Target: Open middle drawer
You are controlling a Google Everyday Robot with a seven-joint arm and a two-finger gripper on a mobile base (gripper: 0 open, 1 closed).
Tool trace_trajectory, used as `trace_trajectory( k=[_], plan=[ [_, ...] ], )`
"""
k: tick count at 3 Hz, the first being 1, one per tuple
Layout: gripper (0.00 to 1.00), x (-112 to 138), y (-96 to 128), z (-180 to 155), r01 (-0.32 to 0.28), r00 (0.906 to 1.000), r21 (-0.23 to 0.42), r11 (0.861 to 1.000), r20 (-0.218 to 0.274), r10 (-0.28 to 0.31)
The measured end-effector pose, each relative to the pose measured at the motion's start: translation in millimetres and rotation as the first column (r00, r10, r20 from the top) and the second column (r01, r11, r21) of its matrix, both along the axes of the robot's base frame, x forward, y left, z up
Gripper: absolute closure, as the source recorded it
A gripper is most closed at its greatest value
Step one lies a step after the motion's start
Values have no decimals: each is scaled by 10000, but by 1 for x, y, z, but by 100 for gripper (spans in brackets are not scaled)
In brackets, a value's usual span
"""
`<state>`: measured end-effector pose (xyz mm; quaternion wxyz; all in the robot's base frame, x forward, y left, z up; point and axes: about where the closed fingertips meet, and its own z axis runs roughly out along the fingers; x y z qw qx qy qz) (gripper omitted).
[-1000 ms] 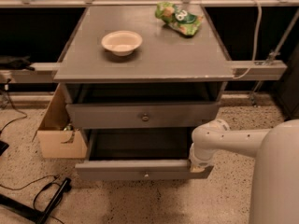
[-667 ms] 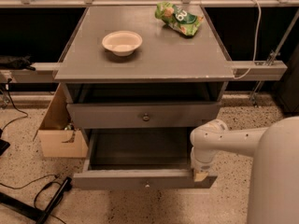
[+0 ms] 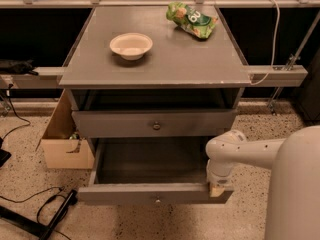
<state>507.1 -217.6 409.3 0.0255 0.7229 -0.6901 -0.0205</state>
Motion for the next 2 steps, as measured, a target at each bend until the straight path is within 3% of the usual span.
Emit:
trace_trajectory(
  k=[2],
  plan=[
    [100,-12,-11,-6,405,9986,-50,9992,-347,-406]
  ],
)
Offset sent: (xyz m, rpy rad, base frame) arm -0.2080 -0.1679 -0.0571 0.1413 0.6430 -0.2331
